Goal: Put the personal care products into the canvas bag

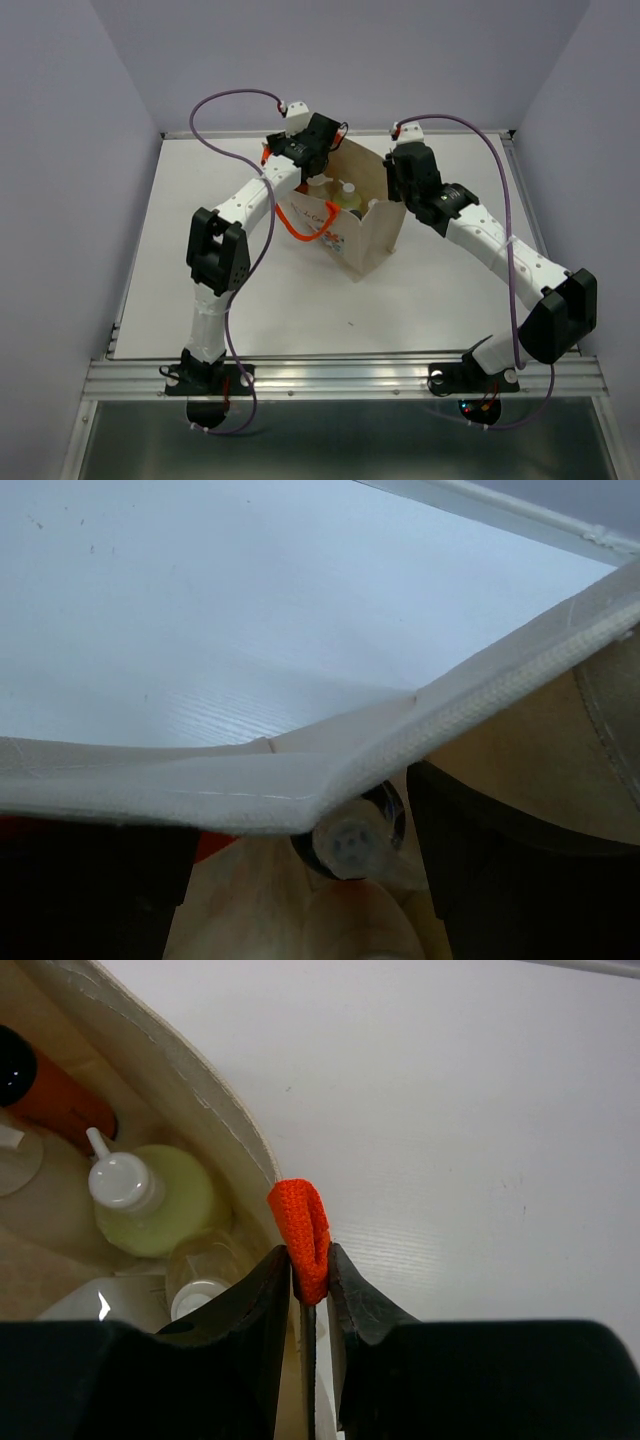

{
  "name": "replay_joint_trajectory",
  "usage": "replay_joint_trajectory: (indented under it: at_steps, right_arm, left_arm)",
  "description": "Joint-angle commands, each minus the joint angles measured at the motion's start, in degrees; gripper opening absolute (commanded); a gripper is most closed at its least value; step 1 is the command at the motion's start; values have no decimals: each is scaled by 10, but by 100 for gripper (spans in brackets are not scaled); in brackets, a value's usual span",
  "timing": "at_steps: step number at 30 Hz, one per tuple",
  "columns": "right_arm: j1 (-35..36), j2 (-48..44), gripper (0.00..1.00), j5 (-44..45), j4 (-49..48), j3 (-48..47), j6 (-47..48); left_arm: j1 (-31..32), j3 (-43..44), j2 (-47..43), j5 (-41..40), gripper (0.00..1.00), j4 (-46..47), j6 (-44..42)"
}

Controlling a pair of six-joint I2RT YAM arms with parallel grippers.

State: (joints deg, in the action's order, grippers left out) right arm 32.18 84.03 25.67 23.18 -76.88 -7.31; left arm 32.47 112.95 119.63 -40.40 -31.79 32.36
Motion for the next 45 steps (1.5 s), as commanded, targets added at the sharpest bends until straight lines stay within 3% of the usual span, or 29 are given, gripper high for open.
replay_joint_trajectory:
  at_steps: [1,7,11,20,25,27,28,37,45]
  right_arm:
    - [-9,-16,27,3,20,1,10]
    - [-9,-16,27,-1,20,0,10]
    - [-9,-16,29,-7,22,-5,10]
    - [-9,-16,47,-27,26,-20,12]
    - [-9,-15,74,-51,25,-51,6]
    - [-9,-15,87,-70,26,-69,6]
    - [-9,-17,99,-81,26,-80,7]
    - [-9,-33,100,-70,24,-112,-23]
    - [-9,-85,100,12,24,-93,-60]
  left_arm:
    - [-4,41,-41,-33,91,1,-10]
    - [-2,70,-48,-17,92,-9,-20]
    - [4,102,-62,-4,99,-19,-41]
    - [15,131,-128,85,99,-29,-91]
    - [33,161,-159,167,99,-24,-145]
    - [40,178,-171,181,99,-29,-156]
    - [41,180,-184,195,99,-31,-157]
    - [44,158,-243,209,99,-55,-141]
    - [44,58,-317,219,99,-38,-136]
